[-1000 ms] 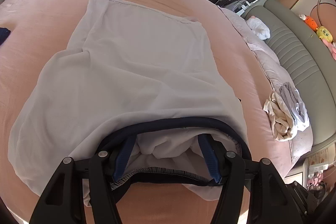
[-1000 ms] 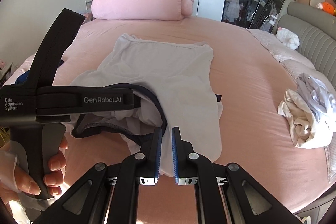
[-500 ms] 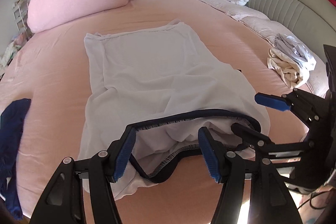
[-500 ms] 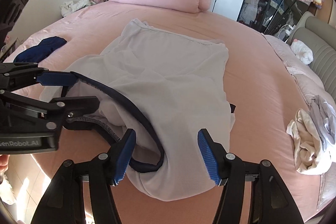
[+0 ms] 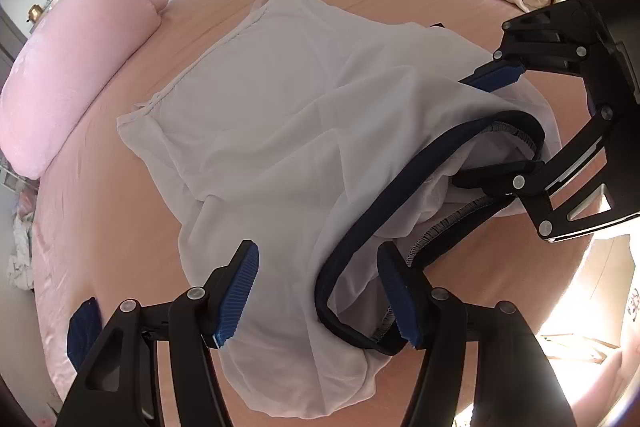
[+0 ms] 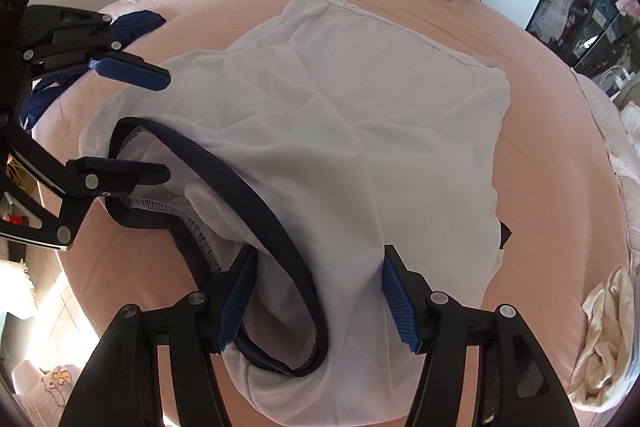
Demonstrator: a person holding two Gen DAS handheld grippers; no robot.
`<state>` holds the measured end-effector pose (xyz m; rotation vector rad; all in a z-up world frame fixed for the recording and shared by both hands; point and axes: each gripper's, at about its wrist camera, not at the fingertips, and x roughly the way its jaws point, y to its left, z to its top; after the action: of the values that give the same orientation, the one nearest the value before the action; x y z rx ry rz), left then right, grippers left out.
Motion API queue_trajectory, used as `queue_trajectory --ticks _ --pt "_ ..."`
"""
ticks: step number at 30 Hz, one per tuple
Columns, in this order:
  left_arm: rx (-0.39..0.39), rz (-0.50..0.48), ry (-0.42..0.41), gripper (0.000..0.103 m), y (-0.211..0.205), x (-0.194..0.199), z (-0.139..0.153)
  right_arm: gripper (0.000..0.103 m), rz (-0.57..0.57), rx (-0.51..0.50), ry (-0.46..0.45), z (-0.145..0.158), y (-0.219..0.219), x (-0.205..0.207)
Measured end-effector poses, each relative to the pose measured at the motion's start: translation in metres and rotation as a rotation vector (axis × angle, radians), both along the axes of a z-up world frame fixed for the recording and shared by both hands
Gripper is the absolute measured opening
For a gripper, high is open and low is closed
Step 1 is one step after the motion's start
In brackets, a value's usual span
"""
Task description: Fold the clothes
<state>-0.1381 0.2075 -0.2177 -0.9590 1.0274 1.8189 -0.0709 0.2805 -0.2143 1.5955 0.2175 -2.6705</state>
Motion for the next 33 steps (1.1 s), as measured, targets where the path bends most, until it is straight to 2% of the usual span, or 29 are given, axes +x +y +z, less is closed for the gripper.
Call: queue_trajectory --ticks 4,6,8,10,11,12,13,15,18,22,24,27,28,29,31,32,33 --pt "-0.032 -0.024 -0.014 0.059 0.008 -0.006 -0.01 0.061 0.038 0.088 -0.021 -0.005 -0.007 -0.006" --pt "-0.039 -0.02 -0.034 0.059 0.011 -0.01 -0.014 0.061 0.047 0.101 -0.029 -0.008 -0.007 -0.01" --pt "-0.013 0.017 -0.052 0.059 0.009 -0.015 -0.016 0.061 0.037 0.081 -0.036 -0.009 -0.003 -0.013" --pt "0.013 0.06 -0.07 0.049 0.007 -0.019 -0.018 0.06 0.009 0.041 -0.028 -0.009 0.004 -0.016" --pt "0.017 0.076 -0.077 0.034 0.005 -0.019 -0.018 0.058 -0.007 0.028 -0.02 -0.008 0.007 -0.016" --pt "0.019 0.084 -0.075 0.03 0.004 -0.017 -0.017 0.045 -0.02 0.029 -0.006 -0.006 0.008 -0.015" --pt "0.014 0.086 -0.054 0.029 0.002 -0.014 -0.016 0.026 -0.032 0.049 0.013 -0.003 0.007 -0.013" --pt "-0.01 0.071 0.047 0.028 0.0 -0.002 -0.014 0.018 -0.04 0.189 0.074 0.003 -0.003 -0.005" --pt "-0.019 0.073 0.199 0.028 -0.007 0.015 -0.007 0.017 -0.028 0.402 0.143 0.006 -0.021 0.007" --pt "-0.029 0.133 0.307 0.031 -0.019 0.028 -0.001 0.017 -0.058 0.525 0.173 0.004 -0.032 0.015" --pt "-0.053 0.137 0.395 0.031 -0.028 0.035 -0.005 0.017 -0.085 0.581 0.184 0.003 -0.031 0.014" --pt "-0.155 0.169 0.539 0.032 -0.044 0.037 -0.02 0.026 -0.105 0.657 0.179 -0.002 -0.026 0.011" --pt "-0.174 0.192 0.547 0.032 -0.05 0.034 -0.025 0.026 -0.116 0.708 0.184 -0.003 -0.027 0.012" --pt "-0.155 0.211 0.485 0.032 -0.056 0.03 -0.025 0.027 -0.108 0.718 0.189 -0.002 -0.028 0.014" --pt "-0.136 0.272 0.375 0.032 -0.066 0.023 -0.025 0.029 -0.086 0.669 0.189 0.002 -0.033 0.017" --pt "-0.132 0.296 0.346 0.032 -0.07 0.021 -0.025 0.029 -0.062 0.673 0.181 0.001 -0.039 0.02" --pt "-0.124 0.305 0.353 0.032 -0.074 0.022 -0.022 0.029 -0.024 0.715 0.168 -0.005 -0.046 0.023"
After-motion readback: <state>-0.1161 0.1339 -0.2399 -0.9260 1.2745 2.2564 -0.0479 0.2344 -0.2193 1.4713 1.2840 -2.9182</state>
